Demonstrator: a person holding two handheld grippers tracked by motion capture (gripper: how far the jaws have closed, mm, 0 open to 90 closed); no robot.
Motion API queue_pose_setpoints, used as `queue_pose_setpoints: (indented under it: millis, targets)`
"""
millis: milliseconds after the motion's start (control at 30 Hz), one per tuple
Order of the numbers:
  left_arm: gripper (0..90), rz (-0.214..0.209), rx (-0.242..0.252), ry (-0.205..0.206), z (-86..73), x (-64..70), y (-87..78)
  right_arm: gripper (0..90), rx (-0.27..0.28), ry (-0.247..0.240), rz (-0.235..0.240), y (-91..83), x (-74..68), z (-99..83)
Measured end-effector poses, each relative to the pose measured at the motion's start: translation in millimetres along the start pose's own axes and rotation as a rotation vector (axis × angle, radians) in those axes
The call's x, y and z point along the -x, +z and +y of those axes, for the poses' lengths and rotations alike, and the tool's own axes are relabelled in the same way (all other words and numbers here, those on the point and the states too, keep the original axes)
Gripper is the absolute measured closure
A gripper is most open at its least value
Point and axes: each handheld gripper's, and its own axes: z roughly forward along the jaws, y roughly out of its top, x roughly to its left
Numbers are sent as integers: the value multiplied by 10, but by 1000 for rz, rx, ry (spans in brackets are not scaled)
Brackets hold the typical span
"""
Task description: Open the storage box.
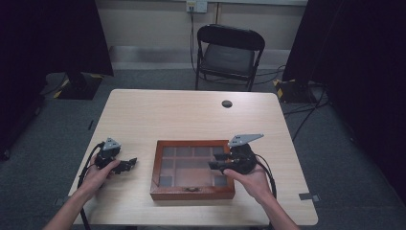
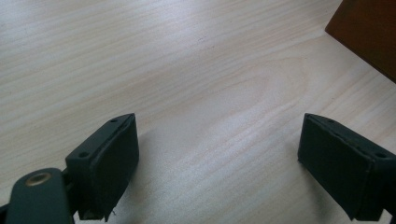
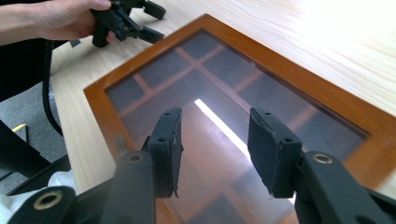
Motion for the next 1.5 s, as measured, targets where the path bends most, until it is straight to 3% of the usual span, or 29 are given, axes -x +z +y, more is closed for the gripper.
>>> queue_pose_setpoints:
  millis: [267, 333, 767, 1033, 1500]
  targets:
    - [120, 0, 0, 0, 0, 0, 0, 613, -4, -29, 69, 148, -162, 121]
    - [120, 1, 1, -1, 0, 1, 0, 641, -30, -47, 91, 232, -245, 93]
    - [120, 0, 0, 0, 0, 0, 0, 754, -110, -110, 198, 496, -398, -115]
    - [120, 0, 0, 0, 0, 0, 0, 820, -144, -127, 219, 582, -419, -207]
    - [120, 1, 1, -1, 0, 1, 0, 807, -153, -151, 221, 607, -422, -246]
